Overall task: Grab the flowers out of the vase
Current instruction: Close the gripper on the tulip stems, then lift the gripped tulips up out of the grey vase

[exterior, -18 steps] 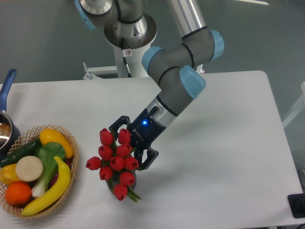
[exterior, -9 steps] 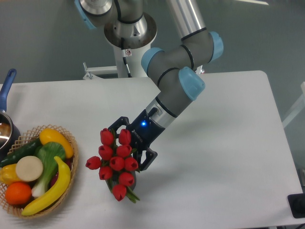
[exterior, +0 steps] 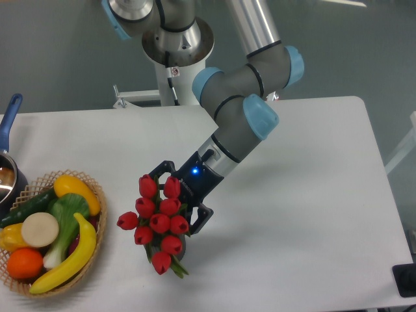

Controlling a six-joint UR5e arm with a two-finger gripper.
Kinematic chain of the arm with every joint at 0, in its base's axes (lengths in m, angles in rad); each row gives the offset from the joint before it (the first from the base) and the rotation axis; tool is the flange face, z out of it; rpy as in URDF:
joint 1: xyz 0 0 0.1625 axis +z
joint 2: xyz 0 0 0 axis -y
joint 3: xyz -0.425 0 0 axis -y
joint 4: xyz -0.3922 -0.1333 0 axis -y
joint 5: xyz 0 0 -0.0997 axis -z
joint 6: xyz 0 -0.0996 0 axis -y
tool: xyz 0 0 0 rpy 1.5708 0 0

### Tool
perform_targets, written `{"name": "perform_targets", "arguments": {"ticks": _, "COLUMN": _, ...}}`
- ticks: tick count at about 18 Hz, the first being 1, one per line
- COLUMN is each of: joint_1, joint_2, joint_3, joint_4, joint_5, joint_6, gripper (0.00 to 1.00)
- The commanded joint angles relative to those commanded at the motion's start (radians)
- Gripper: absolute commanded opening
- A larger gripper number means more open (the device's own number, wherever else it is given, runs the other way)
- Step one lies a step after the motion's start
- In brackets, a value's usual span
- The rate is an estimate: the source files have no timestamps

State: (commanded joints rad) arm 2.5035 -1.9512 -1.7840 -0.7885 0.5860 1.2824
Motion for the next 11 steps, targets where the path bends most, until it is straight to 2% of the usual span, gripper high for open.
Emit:
{"name": "perform_targets", "arguments": {"ticks": 4, "joint_1": 0.0, "joint_2": 0.005, "joint_3": -0.002, "joint_4": 0.002, "joint_5": -0.015, "joint_6": -0.002, "gripper": 1.0}}
{"name": "perform_targets", "arguments": {"ticks": 5, "joint_1": 0.002, "joint_2": 0.006, "joint_3": -0.002, "joint_4": 0.002, "joint_5": -0.023, "joint_6": -0.002, "gripper": 0.96}}
{"name": "perform_targets", "arguments": {"ticks": 8, "joint_1": 0.0, "joint_2": 0.005, "joint_3": -0.003, "joint_4": 0.002, "joint_5": -0.022, "joint_6": 0.0, "gripper": 0.7}}
{"name": "perform_targets", "arguments": {"ticks": 11, "joint_1": 0.0, "joint_2": 0.005, "joint_3": -0.005, "joint_4": 0.002, "joint_5": -0.021, "joint_6": -0.002, "gripper": 0.57}}
